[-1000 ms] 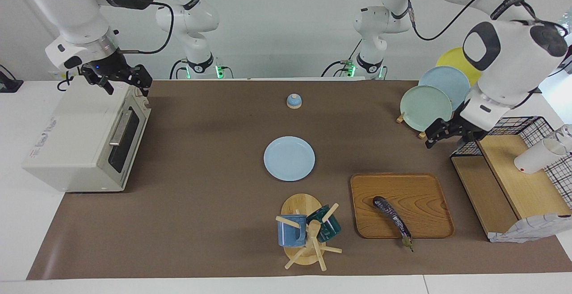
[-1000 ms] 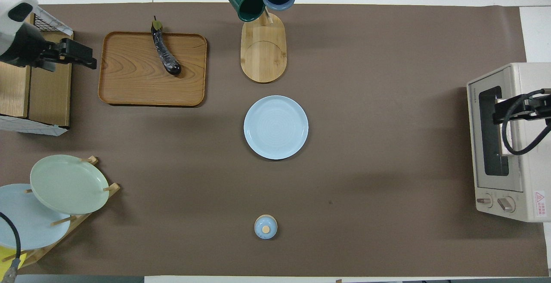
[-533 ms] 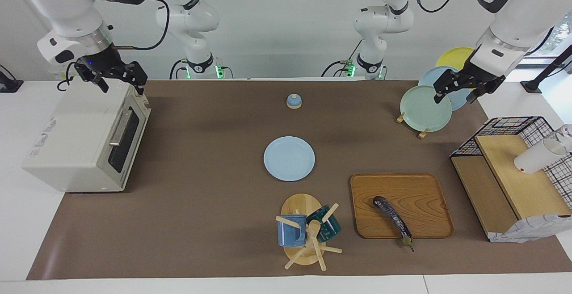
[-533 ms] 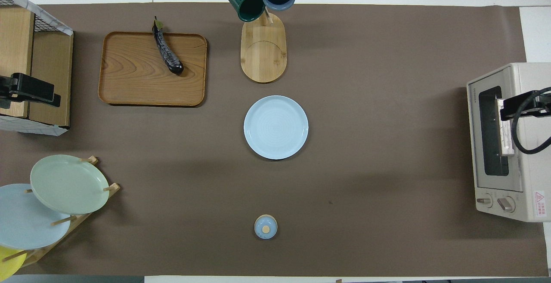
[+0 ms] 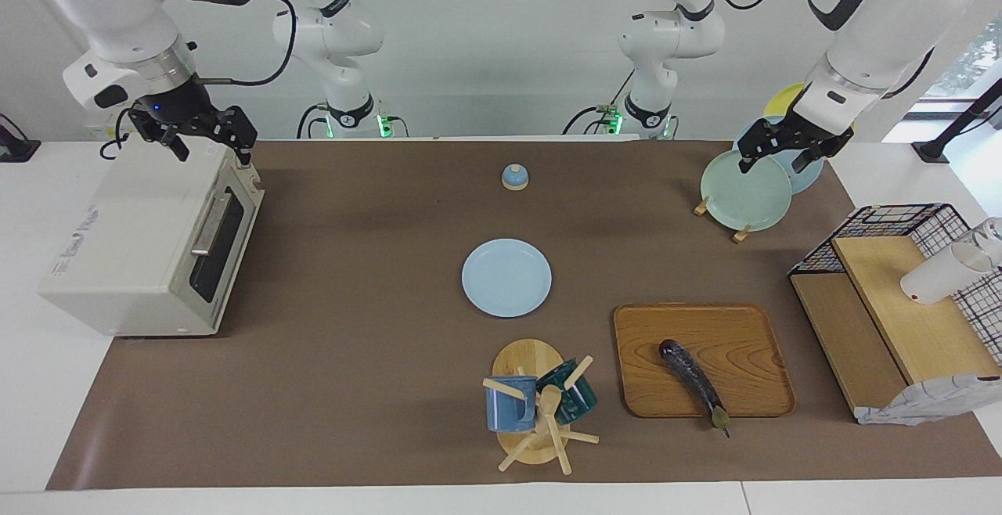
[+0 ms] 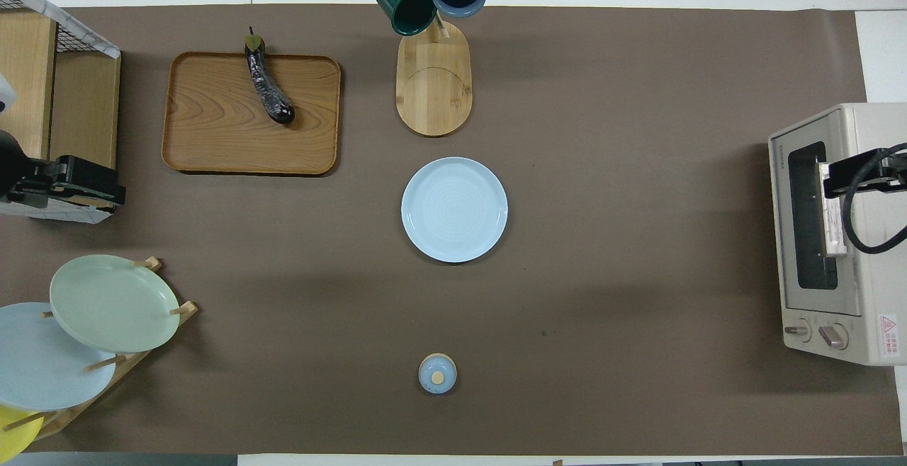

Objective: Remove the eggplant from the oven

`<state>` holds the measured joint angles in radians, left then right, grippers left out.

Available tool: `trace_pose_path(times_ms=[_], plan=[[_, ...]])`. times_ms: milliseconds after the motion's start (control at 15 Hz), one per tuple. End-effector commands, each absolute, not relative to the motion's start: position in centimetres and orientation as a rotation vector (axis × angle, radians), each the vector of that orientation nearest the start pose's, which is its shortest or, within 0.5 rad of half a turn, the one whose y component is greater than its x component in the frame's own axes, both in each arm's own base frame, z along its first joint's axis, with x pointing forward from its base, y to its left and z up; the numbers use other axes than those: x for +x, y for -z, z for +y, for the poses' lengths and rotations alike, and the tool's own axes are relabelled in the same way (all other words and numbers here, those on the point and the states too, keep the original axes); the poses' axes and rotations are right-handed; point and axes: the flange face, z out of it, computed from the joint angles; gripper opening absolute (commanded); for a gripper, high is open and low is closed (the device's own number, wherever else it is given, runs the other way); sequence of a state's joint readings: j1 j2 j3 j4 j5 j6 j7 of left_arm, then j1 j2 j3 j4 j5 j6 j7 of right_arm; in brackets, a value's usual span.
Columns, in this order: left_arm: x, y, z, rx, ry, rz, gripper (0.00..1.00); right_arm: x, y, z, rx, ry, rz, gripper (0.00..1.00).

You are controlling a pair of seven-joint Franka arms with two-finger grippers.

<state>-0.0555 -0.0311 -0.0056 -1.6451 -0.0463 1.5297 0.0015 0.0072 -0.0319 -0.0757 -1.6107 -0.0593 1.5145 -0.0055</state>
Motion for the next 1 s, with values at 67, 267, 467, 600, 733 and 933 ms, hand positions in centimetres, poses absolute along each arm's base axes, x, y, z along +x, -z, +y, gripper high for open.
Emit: trace_pose_path(times_ms=[67, 267, 467, 600, 733, 933], plan=[[53.3, -61.9, -4.3, -3.155, -0.154, 0.096, 1.00, 53.3, -62.2, -4.4, -3.164, -0.090, 0.071, 1.00], [53.3, -61.8, -4.2, -3.155, -0.154, 0.094, 1.00, 53.4, -62.2, -4.4, -3.164, -0.087, 0.069, 1.00], [53.3, -61.8, -4.1, -3.153, -0.151, 0.098, 1.00, 53.4, -62.3, -4.4, -3.165, -0.085, 0.069, 1.00], [53.5, -62.1, -3.9, -3.118, -0.131, 0.106, 1.00, 53.4, -62.3, -4.4, -3.166, -0.083, 0.069, 1.00], [53.5, -62.0, -3.9, -3.119, -0.131, 0.102, 1.00, 53.4, -62.3, -4.4, -3.166, -0.083, 0.069, 1.00], [53.6, -62.0, -3.3, -3.123, -0.129, 0.093, 1.00, 53.4, -62.3, -4.4, -3.166, -0.085, 0.069, 1.00]])
